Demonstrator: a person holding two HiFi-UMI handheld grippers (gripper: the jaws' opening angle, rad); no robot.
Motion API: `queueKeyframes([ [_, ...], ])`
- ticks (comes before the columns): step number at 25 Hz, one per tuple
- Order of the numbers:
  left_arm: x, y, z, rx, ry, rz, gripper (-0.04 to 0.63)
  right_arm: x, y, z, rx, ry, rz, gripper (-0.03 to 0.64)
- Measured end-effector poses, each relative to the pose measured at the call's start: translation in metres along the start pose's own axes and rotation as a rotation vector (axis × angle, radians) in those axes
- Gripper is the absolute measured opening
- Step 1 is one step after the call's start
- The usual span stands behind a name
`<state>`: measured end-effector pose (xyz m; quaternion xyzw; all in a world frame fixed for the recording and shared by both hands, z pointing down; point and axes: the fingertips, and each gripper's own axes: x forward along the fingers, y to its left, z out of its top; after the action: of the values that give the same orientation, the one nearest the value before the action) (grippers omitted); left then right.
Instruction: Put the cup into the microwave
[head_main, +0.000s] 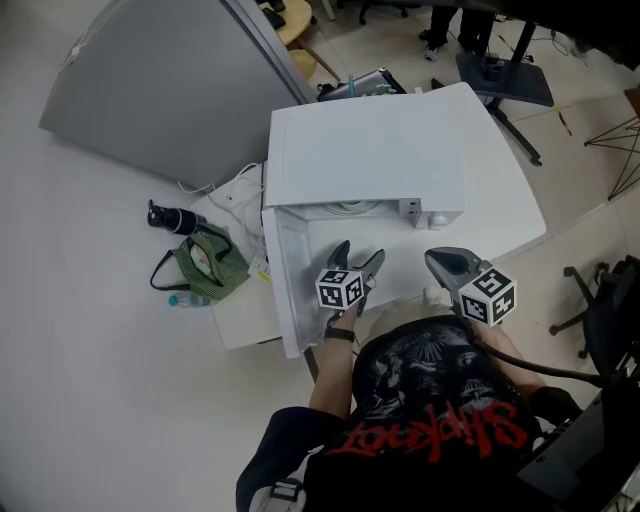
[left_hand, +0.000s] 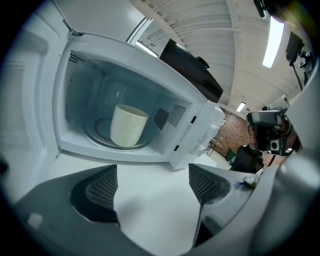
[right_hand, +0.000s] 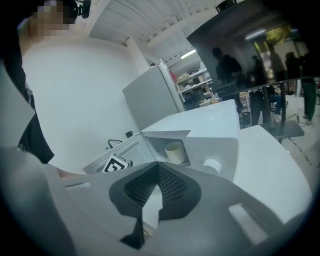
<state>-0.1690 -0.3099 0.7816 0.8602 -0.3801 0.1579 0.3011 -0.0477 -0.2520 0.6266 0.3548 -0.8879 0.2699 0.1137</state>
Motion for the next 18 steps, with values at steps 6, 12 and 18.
queueKeyframes([
  [6,-0.025,-0.047,0.022,0.066,-0.111,0.004,0.346,0.010,0.009,0.003,-0.069,0.007,0.054,0.000],
  [12,-0.058,-0.084,0.059,0.123,-0.205,-0.018,0.295,0.025,0.023,0.011,-0.130,-0.004,0.121,0.131],
  [18,-0.097,-0.107,0.090,0.194,-0.272,-0.042,0.291,0.034,0.045,0.027,-0.142,-0.055,0.221,0.360],
])
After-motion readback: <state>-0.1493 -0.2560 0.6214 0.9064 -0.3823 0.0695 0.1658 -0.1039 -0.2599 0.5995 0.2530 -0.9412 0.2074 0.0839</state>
